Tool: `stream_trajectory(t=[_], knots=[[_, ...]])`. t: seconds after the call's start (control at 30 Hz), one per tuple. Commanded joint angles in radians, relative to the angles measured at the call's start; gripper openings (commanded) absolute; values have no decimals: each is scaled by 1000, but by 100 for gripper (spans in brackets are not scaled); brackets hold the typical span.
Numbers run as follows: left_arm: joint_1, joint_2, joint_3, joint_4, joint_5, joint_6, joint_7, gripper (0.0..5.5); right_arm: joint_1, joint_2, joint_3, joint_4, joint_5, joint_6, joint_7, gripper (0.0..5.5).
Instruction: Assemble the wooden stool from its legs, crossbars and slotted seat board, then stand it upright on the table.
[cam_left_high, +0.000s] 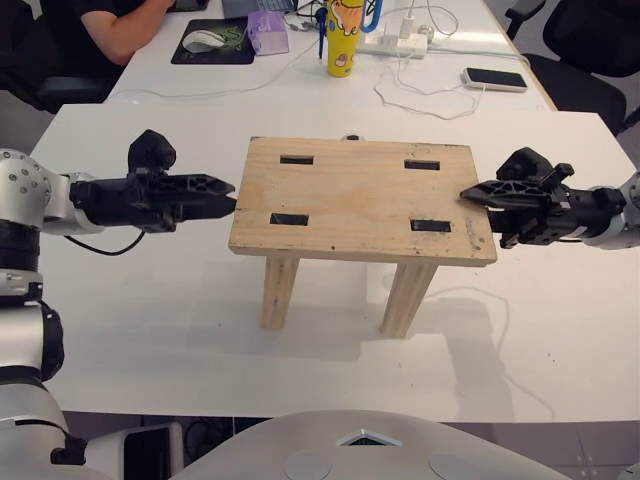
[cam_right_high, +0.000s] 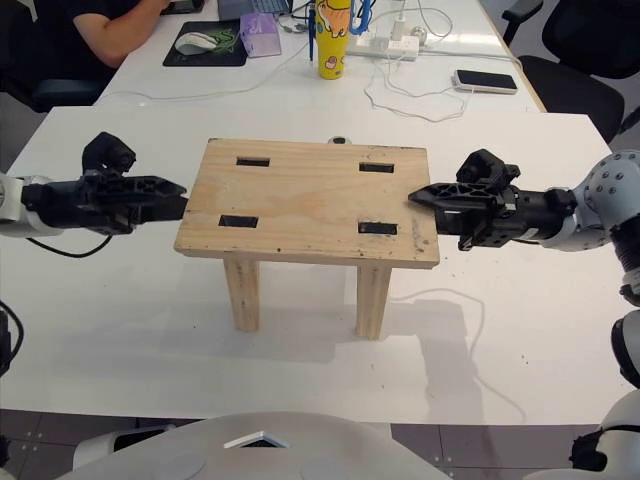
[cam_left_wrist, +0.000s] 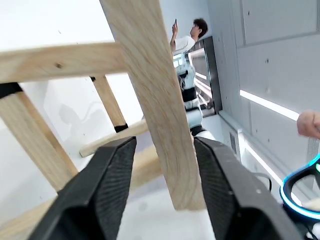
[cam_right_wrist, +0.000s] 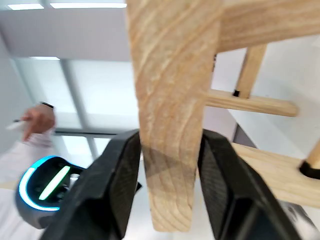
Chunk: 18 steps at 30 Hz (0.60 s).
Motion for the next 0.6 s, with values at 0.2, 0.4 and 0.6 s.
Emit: stream_trajectory(t=[0.2, 0.4, 0.6], knots=[[122, 149, 65, 106, 201, -276, -161, 379, 101, -60, -196, 13, -223, -110, 87, 326], [906, 343, 243, -343, 259, -732, -255, 407, 707, -318, -226, -393, -423, -736, 88, 326], [1386, 323, 441, -907, 382, -968, -250, 337, 1242, -284, -431, -870, -561, -1108, -70, 251]])
